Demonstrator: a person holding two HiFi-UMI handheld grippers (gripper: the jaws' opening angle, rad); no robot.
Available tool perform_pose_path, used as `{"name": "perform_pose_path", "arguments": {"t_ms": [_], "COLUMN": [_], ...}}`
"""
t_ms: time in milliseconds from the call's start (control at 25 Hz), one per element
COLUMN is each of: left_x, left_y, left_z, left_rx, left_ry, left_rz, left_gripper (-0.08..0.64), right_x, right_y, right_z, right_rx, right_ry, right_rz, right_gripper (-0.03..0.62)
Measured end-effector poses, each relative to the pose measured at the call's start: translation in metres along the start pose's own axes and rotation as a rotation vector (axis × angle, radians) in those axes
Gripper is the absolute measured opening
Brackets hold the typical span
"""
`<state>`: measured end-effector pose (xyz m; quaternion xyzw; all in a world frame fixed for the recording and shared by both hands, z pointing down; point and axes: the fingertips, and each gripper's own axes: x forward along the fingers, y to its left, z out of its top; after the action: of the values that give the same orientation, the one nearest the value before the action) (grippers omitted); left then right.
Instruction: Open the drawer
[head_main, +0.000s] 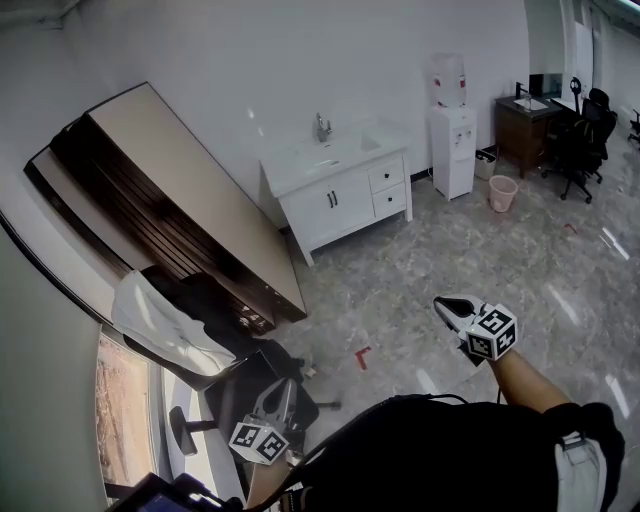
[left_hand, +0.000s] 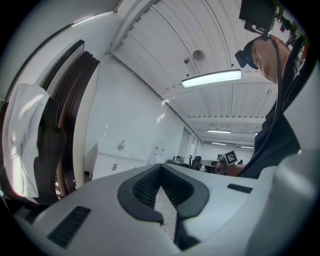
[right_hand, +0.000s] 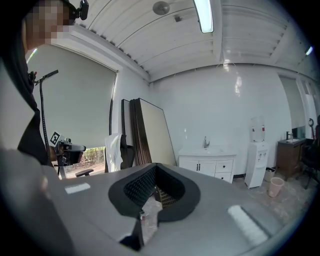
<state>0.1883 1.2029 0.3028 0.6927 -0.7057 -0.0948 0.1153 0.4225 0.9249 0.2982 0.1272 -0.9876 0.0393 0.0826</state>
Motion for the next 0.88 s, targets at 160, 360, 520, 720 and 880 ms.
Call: {"name": "perform_pose_path", "arguments": {"t_ms": [160, 360, 520, 720, 880], "left_x": [0.021, 0.071, 0.122, 0.190, 0.237], "left_y": [0.012, 0.012, 0.003, -0.010, -0.019], "left_z": [-0.004, -0.002, 0.004, 0.010, 0.009], "left_rx": [-0.008, 0.006, 0.010, 0.009, 0.017], "left_ry": [0.013, 0.015, 0.001, -0.014, -0.011], "left_rz": [0.018, 0.032, 0.052, 0.074, 0.084], "left_gripper": [-0.005, -0.005, -0.005, -0.005, -0.005], "right_x": [0.024, 0.046, 0.061, 0.079, 0.086], "right_y": [-0.016, -0.062, -0.116, -0.178, -0.224], "right_z": [-0.003, -0.002, 0.001, 0.014, 0.020], "right_rx": [0.005, 0.014, 0.019, 0.002, -0.001], "right_ry": [0.001, 0.001, 0.009, 0.003, -0.009], "right_rz": [0.025, 0.057, 0.080, 0.128, 0.144], "right_gripper": [-0.002, -0.002, -0.002, -0.002, -0.002]}}
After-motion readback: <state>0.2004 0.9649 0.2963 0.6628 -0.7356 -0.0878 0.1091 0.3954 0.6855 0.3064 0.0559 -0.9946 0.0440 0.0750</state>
